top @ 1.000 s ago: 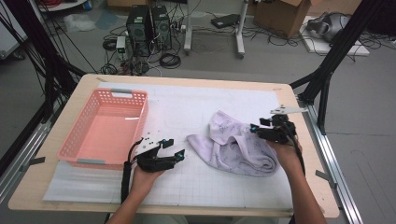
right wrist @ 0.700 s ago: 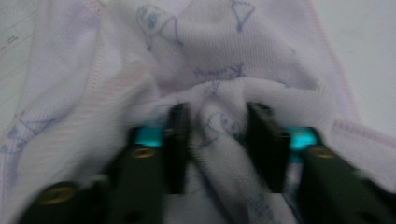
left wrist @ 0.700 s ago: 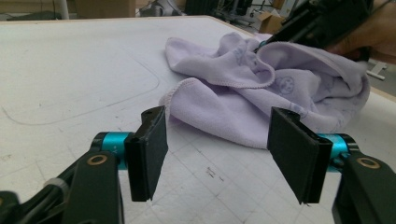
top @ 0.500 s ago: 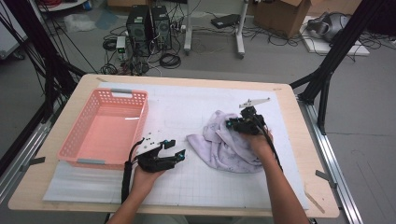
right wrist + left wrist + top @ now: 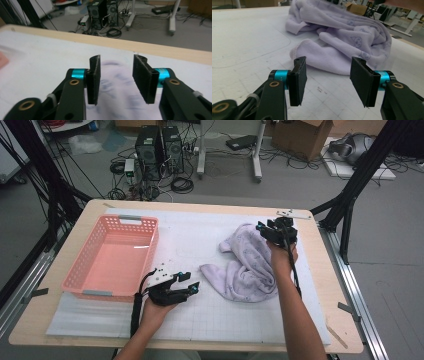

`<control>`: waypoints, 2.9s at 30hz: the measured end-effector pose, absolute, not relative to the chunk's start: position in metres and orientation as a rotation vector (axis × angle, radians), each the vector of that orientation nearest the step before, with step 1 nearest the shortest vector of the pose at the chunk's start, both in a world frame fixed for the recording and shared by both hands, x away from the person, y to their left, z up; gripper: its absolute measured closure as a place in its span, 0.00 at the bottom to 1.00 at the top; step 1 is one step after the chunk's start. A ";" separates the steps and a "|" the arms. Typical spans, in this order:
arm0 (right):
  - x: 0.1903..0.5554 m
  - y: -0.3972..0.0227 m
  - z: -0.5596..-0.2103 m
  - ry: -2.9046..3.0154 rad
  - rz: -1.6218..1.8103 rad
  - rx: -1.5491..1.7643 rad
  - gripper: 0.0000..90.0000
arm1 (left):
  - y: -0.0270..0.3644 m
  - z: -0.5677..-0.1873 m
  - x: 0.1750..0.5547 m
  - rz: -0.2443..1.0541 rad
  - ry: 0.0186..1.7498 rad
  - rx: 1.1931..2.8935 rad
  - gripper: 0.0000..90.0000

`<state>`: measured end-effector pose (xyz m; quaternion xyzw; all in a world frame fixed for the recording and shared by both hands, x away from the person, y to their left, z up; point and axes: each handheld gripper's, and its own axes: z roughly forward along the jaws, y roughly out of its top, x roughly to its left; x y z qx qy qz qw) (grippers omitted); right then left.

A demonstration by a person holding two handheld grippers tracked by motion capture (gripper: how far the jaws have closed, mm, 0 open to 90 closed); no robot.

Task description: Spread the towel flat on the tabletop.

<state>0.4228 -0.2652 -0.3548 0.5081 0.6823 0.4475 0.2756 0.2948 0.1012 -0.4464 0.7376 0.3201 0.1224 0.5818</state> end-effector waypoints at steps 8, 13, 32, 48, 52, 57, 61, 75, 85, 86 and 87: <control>0.356 -0.314 -0.363 1.936 1.166 1.280 0.60 | 0.083 -0.437 0.304 0.273 0.702 1.783 0.49; 0.311 -0.344 -0.389 1.974 1.125 1.299 0.57 | 0.053 -0.423 0.322 0.267 0.653 1.837 0.46; 0.285 -0.369 -0.424 2.026 1.159 1.381 0.53 | -0.028 -0.432 0.355 0.167 0.611 2.103 0.91; 0.305 -0.313 -0.435 2.252 1.185 1.282 0.47 | 0.077 -0.411 0.355 0.358 0.897 1.791 0.91; 0.318 -0.286 -0.443 2.287 1.039 1.244 0.50 | 0.086 -0.416 0.350 0.349 0.902 1.793 0.91; 0.322 -0.294 -0.437 2.310 1.038 1.211 0.94 | 0.091 -0.418 0.337 0.324 0.877 1.818 0.91; 0.316 -0.320 -0.411 2.268 1.178 1.220 0.95 | 0.092 -0.415 0.322 0.285 0.800 1.818 0.91; 0.415 -0.306 -0.370 2.038 1.131 1.334 0.95 | 0.077 -0.424 0.370 0.446 0.989 1.749 0.92; 0.444 -0.280 -0.394 1.947 1.071 1.413 0.88 | 0.081 -0.433 0.375 0.428 0.976 1.799 0.50; 0.442 -0.281 -0.394 1.954 1.101 1.422 0.77 | 0.080 -0.434 0.375 0.444 0.967 1.824 0.50; 0.439 -0.281 -0.395 1.950 1.132 1.445 0.71 | 0.080 -0.436 0.376 0.423 0.974 1.828 0.50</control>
